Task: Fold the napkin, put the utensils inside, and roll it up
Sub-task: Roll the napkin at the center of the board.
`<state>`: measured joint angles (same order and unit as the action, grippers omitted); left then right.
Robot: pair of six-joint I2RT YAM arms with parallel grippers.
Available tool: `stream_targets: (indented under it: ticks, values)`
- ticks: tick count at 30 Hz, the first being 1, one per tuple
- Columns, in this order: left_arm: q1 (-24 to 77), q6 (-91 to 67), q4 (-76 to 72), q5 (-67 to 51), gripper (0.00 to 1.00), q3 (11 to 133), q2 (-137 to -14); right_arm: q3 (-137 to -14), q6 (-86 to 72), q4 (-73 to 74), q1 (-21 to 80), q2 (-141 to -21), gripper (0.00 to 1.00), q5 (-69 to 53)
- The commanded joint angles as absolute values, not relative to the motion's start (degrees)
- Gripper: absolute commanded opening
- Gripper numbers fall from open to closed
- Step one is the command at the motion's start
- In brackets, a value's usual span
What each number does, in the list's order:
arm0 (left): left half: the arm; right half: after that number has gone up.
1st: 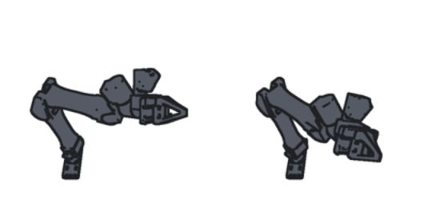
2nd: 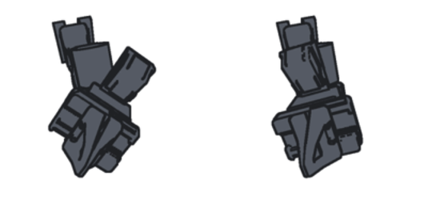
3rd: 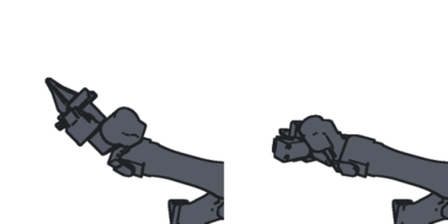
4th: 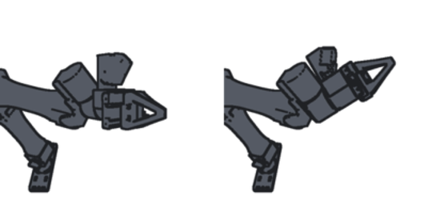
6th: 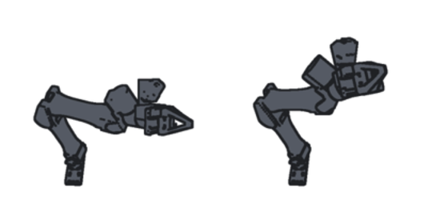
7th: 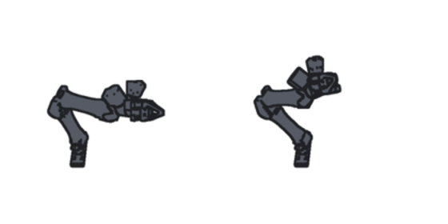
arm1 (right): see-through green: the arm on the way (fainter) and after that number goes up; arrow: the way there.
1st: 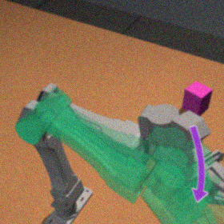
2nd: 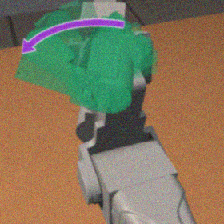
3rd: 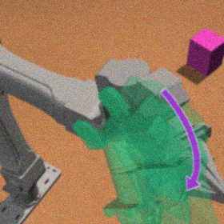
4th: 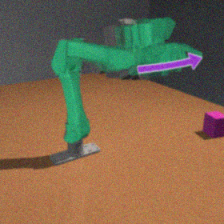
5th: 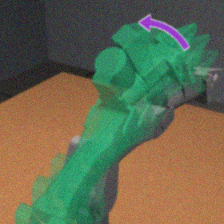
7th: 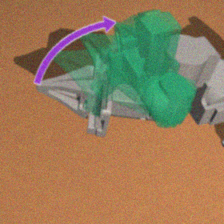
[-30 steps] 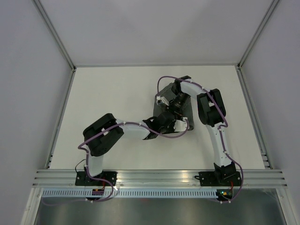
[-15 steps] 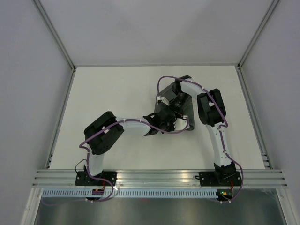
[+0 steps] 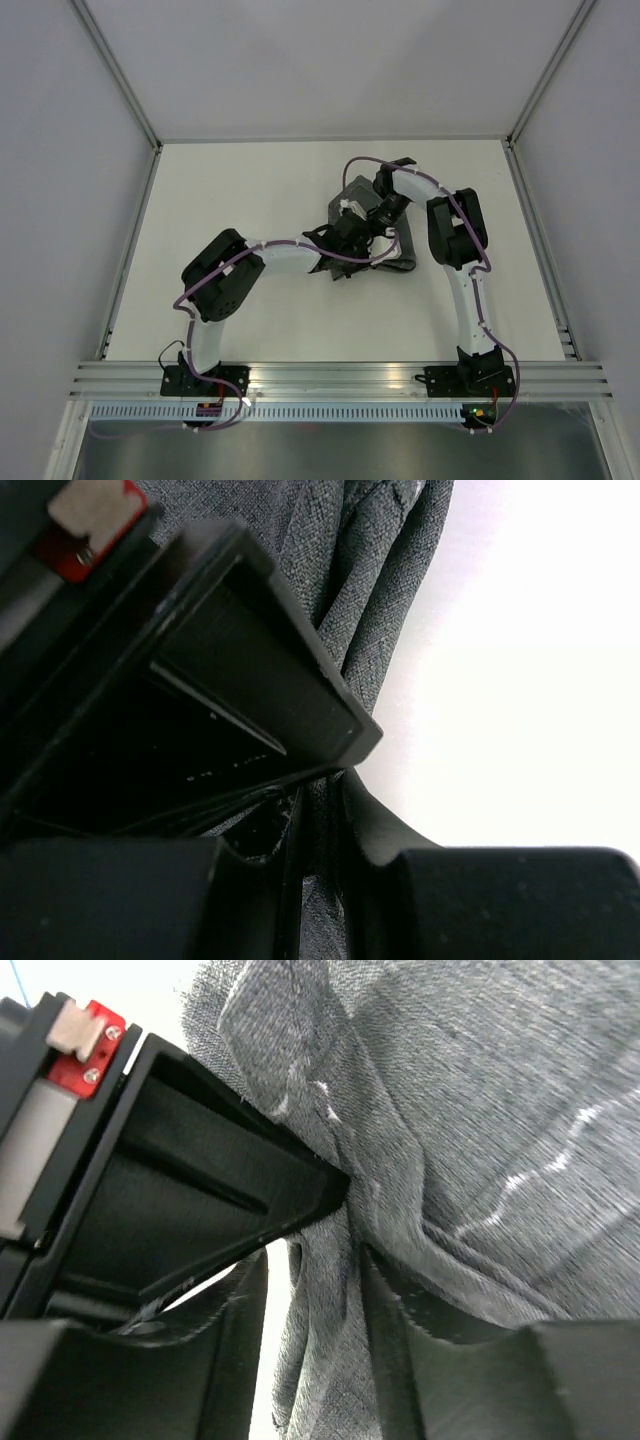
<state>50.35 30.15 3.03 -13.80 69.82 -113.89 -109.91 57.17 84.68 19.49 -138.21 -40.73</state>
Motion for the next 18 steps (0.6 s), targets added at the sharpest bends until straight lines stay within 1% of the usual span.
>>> stream_targets:
  ticks: [1, 2, 12, 15, 18]
  values:
    - [49.0, 26.1, 9.7, -19.5, 0.02, 71.0, -117.1, -109.7, 59.4, 80.5, 17.8, -135.2, 0.5, -39.4]
    - [48.8, 25.8, 10.0, -20.0, 0.02, 71.4, -117.2, -109.7, 59.2, 80.4, 17.6, -134.1, 0.52, -39.7]
    - [46.0, 23.8, 15.5, -27.4, 0.02, 75.9, -119.9, -109.5, 56.8, 78.2, 12.7, -128.5, 0.58, -44.3]
    - [44.7, 23.3, 20.0, -29.8, 0.02, 79.7, -122.3, -107.8, 56.3, 75.2, 11.3, -125.6, 0.58, -45.5]
    - [43.1, 22.9, 24.9, -33.1, 0.02, 83.2, -124.4, -102.8, 54.2, 70.5, 9.8, -121.0, 0.59, -45.5]
